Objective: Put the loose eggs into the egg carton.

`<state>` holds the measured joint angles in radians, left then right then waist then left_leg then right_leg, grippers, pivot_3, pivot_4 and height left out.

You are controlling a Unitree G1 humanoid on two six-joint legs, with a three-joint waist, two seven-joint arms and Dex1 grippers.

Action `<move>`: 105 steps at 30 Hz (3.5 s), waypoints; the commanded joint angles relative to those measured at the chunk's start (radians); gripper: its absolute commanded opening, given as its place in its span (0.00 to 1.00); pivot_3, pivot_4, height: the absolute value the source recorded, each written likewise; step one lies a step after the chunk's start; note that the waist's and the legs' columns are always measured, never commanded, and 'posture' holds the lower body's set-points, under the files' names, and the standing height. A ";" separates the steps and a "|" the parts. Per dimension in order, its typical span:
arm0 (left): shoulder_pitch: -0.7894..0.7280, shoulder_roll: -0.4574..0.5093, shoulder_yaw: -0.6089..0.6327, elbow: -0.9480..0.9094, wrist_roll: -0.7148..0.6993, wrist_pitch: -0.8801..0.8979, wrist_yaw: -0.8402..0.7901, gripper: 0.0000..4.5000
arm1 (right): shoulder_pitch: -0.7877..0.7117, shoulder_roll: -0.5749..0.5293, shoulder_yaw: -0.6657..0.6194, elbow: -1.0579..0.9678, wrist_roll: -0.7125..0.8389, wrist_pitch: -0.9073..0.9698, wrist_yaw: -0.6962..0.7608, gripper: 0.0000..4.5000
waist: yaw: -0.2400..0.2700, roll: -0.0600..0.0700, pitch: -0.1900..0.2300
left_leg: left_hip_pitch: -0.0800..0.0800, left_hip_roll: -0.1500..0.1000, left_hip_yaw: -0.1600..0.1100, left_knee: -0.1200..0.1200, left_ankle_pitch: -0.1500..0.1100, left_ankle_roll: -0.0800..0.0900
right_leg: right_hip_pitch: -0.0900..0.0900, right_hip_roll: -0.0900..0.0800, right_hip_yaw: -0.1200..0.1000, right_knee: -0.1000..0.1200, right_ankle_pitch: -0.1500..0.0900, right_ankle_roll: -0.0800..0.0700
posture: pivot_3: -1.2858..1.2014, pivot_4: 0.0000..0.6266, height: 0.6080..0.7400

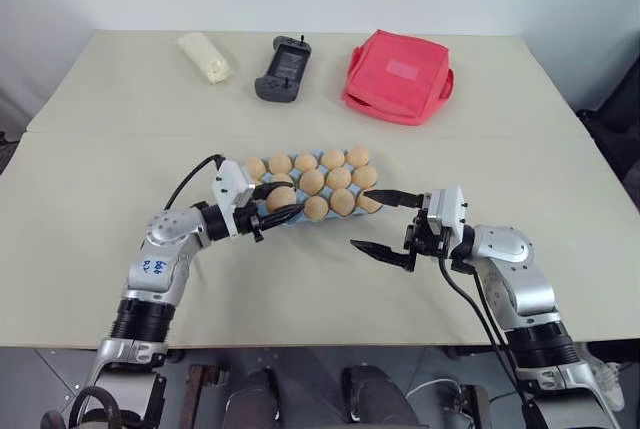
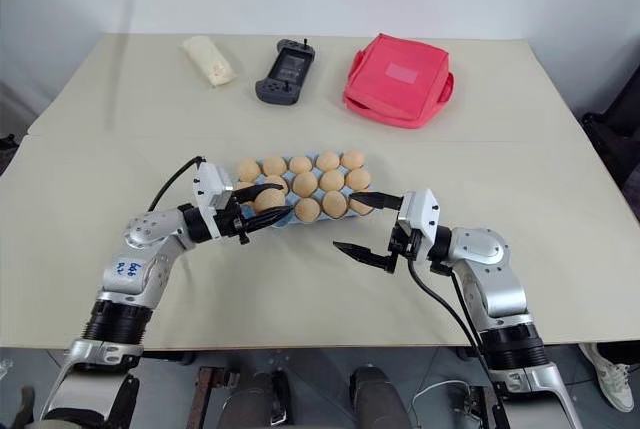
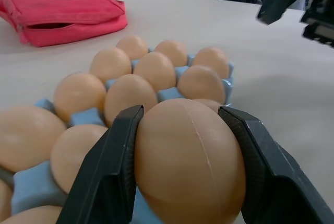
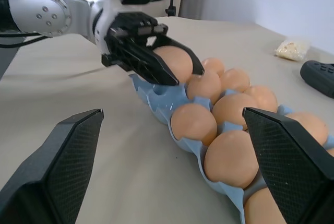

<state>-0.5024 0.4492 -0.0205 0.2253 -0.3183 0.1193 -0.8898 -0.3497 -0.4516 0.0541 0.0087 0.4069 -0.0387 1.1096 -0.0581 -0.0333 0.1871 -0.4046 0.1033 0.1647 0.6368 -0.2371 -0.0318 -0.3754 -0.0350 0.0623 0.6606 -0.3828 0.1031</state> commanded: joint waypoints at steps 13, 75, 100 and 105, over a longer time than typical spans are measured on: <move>0.106 0.166 0.190 -0.100 -0.091 -0.036 -0.114 0.94 | -0.009 -0.007 -0.015 -0.032 0.023 -0.003 -0.005 1.00 | -0.008 0.000 0.000 | 0.000 0.001 0.000 0.000 0.000 0.000 | 0.000 0.000 0.000 0.001 0.000 0.000 | 0.52 0.24 1.00; -0.201 0.165 0.159 0.675 0.107 -0.400 -0.223 0.65 | -0.025 -0.014 -0.017 -0.033 0.027 0.014 0.016 1.00 | -0.001 -0.001 0.000 | -0.001 0.000 0.009 0.001 -0.002 0.001 | -0.002 -0.003 -0.004 0.002 -0.002 -0.002 | 0.52 0.24 1.00; -0.043 0.131 0.168 0.177 -0.040 -0.096 -0.204 0.85 | -0.012 -0.025 -0.017 -0.062 0.043 0.068 0.026 1.00 | 0.000 -0.001 0.000 | -0.001 0.001 0.006 0.008 -0.003 0.002 | -0.001 -0.003 -0.003 0.006 -0.001 0.000 | 0.52 0.24 1.00; 0.053 0.201 0.199 0.060 -0.054 -0.058 -0.207 0.85 | -0.020 -0.035 -0.024 -0.044 0.041 0.066 0.034 1.00 | -0.003 -0.001 0.000 | -0.001 0.001 0.005 0.008 -0.004 0.002 | -0.001 -0.003 -0.002 0.006 -0.001 0.000 | 0.52 0.24 1.00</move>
<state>-0.4734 0.6204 0.1508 0.3624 -0.3527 0.0484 -1.0939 -0.3674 -0.4735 0.0577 -0.0153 0.4294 0.0300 1.1396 -0.0609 -0.0341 0.1875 -0.4051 0.1045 0.1694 0.6444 -0.2407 -0.0294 -0.3765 -0.0381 0.0603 0.6663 -0.3837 0.1027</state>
